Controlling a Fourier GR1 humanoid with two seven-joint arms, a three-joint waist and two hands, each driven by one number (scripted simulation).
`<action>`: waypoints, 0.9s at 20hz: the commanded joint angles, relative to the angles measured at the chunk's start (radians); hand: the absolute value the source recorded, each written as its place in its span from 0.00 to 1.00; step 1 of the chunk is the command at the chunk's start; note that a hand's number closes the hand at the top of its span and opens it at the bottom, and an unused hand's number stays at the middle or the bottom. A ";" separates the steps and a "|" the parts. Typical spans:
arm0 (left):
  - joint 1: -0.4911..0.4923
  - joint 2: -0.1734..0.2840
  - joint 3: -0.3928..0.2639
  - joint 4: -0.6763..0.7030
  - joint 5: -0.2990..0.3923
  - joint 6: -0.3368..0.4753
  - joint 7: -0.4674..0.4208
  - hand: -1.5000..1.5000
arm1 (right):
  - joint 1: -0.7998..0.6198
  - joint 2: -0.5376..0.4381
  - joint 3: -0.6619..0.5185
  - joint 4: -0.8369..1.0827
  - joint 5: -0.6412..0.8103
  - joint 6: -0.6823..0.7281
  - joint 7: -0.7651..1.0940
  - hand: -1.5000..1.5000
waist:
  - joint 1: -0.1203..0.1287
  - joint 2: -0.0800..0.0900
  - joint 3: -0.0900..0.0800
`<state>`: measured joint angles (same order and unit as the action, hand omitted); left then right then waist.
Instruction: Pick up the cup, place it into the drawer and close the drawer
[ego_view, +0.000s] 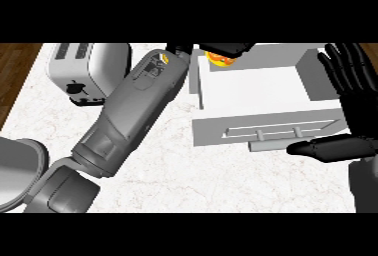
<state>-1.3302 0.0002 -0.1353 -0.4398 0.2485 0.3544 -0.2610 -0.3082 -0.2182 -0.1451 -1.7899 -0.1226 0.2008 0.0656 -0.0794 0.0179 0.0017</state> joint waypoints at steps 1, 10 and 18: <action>-0.036 0.000 -0.080 0.100 0.035 -0.002 0.022 1.00 | -0.036 -0.012 -0.010 0.005 -0.024 0.013 0.010 0.00 | -0.033 0.008 0.000; 0.028 0.000 -0.218 0.152 0.060 -0.091 0.042 1.00 | -0.052 0.004 0.045 0.016 -0.005 0.038 -0.014 0.00 | -0.105 0.025 0.001; 0.077 0.000 -0.175 0.089 0.207 -0.076 -0.048 0.00 | -0.078 0.037 0.131 0.006 -0.129 0.160 0.008 0.00 | -0.145 0.035 -0.001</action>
<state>-1.2723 0.0002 -0.3303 -0.3303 0.3912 0.2734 -0.2712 -0.3987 -0.1939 -0.0628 -1.7685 -0.1890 0.2874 0.0681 -0.2027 0.0509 0.0014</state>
